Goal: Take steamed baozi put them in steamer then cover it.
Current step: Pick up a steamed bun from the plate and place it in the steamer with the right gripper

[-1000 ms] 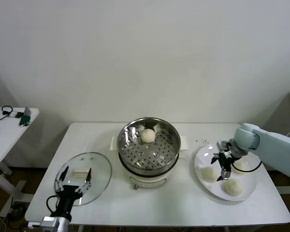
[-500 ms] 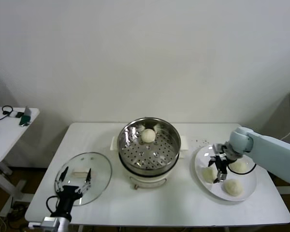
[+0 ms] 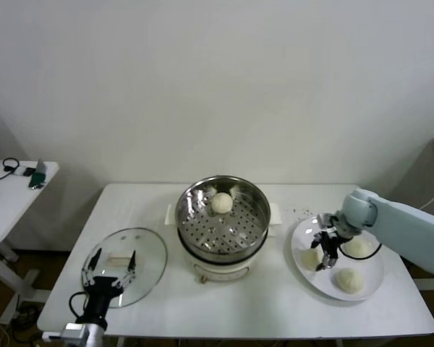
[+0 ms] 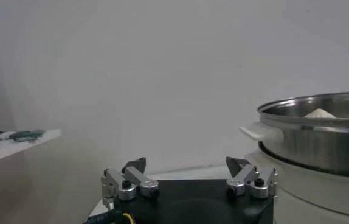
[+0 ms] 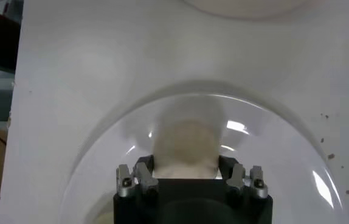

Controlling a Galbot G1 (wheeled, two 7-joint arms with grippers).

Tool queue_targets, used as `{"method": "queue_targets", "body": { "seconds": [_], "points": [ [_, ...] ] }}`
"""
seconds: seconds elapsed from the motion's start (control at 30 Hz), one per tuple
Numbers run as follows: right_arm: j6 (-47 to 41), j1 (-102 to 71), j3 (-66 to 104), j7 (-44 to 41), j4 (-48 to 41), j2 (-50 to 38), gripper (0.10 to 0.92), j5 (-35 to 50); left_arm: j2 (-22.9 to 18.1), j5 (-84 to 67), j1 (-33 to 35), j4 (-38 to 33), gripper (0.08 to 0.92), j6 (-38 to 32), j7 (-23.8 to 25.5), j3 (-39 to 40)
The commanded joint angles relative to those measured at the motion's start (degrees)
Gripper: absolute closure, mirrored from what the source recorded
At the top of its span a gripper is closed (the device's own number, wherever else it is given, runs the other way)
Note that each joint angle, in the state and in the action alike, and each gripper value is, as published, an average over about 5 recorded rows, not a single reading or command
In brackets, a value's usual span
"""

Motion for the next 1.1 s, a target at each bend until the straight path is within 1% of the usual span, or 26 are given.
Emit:
{"method": "queue_targets", "body": {
  "seconds": [0.03,0.13,0.23,0.33,0.47,0.6,0.77,0.87,1.1],
  "points": [
    [-0.48,10.08,-5.69,0.11,0.72,-1.43,0.338,9.12,-0.07,-0.04,-0.09,-0.16,0.177,0.09,0.01,0.0],
    [-0.83,21.54,-14.21,-0.28,1.31,-1.54,0.338,15.73,-0.27,-0.11,-0.29,-0.39,0.177,0.27,0.08,0.04],
    [-0.73,33.75,-22.39,-0.91,0.64,0.44,0.336,21.59,-0.42,-0.06,-0.46,-0.44,0.177,0.38,0.13,0.33],
    [-0.57,42.19,-28.21,-1.9,-0.41,4.2,0.331,26.56,-0.59,0.06,-0.51,-0.38,0.177,0.37,0.2,0.79],
    [-1.04,48.04,-31.25,-2.49,-1.53,10.1,0.33,32.67,-1.08,0.04,-0.92,0.25,0.177,0.34,0.27,1.37],
    [-2.06,50.64,-31.43,-2.36,-1.8,15.9,0.33,36.68,-1.62,-0.04,-1.33,-0.04,0.177,0.67,0.25,1.67],
    [-4.29,49.27,-28.68,-0.92,-1.44,23.13,0.33,39.98,-1.65,-0.09,-1.75,-1.02,0.177,1.19,0.29,1.87],
    [-5.54,47.0,-27.26,0.37,-1.54,27.36,0.33,40.6,-1.34,0.1,-1.85,-1.14,0.177,1.11,0.41,1.92],
    [-7.37,41.85,-26.49,2.6,-2.78,35.1,0.33,40.11,-2.0,0.22,-1.76,-1.64,0.177,0.93,0.47,2.05]
  ]
}}
